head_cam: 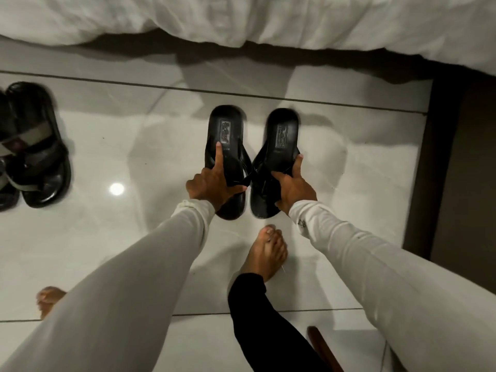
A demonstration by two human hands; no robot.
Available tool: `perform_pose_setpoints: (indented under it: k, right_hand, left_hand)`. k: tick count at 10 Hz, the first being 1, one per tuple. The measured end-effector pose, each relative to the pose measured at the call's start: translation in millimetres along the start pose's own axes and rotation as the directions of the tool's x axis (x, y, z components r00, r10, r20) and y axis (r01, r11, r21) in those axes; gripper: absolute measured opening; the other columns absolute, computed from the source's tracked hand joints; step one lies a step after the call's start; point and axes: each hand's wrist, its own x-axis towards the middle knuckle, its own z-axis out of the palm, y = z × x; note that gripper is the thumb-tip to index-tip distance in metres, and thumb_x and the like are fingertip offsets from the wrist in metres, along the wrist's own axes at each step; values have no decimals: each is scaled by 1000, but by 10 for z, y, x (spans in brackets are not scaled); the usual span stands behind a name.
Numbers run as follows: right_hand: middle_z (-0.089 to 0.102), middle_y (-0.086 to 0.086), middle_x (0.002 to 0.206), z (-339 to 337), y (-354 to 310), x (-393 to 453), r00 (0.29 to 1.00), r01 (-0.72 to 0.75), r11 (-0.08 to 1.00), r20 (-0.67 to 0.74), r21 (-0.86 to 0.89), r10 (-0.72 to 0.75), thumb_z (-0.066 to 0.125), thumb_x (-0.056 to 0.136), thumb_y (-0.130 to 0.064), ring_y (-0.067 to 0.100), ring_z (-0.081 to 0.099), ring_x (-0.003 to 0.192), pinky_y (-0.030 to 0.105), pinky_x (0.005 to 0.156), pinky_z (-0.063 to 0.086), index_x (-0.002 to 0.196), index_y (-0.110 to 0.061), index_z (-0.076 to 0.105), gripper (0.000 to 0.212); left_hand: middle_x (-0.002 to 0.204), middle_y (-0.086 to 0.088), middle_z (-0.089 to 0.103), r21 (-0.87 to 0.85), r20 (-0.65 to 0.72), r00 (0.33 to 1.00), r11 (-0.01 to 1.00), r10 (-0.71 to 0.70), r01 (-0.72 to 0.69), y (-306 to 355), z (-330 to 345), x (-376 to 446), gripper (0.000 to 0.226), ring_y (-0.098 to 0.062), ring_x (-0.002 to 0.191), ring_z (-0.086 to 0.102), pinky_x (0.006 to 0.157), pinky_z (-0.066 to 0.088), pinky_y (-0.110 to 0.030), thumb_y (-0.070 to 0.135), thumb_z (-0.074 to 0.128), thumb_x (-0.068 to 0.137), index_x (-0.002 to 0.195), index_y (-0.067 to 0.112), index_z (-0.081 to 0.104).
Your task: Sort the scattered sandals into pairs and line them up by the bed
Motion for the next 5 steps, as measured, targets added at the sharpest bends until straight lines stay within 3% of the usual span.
perform_pose_setpoints:
  k: [1,2,3,4,5]
  right_hand:
    - [-24,16,165,-23,24,17,1000,6,1000,2,-17,-6,75,79,-11,45,61,119,45,101,52,146,-39,42,81]
    - [-22,12,166,-65,15,17,1000,16,1000,-5,-21,-16,76,79,-12,44,56,126,46,103,51,148,-37,42,81]
    - [-19,13,167,-132,-27,-63,999,21,997,-25,-73,-23,78,79,-13,44,26,149,54,111,42,154,-37,28,93]
    - [-16,17,166,-234,-159,-393,1000,-16,994,-16,-111,14,79,78,-22,46,14,152,57,113,36,158,-34,15,103]
    - [-7,20,166,-377,-390,-879,996,-15,991,-89,-132,4,76,79,-36,44,13,152,57,116,30,158,-30,15,100]
  left_hand:
    - [111,-21,68,-3,4,1000,1000,1,-1,15,-21,7,126,-38,93,69,77,51,-46,75,67,68,153,36,-16]
    - [111,-20,68,-6,-3,1000,1000,-4,4,11,-46,-2,122,-38,93,69,76,51,-45,74,66,70,154,35,-14]
    - [111,-20,68,-4,-11,1000,1000,-1,1,-3,-85,-164,117,-38,94,69,73,49,-43,72,62,75,155,32,-13]
    - [118,-18,65,-17,-14,1000,1000,25,-25,-77,-245,-510,107,-38,101,66,75,48,-43,72,54,80,156,28,-6]
    - [133,-16,54,94,-126,985,990,120,-109,-199,-491,-1111,98,-38,115,56,88,46,-48,73,48,81,157,24,9]
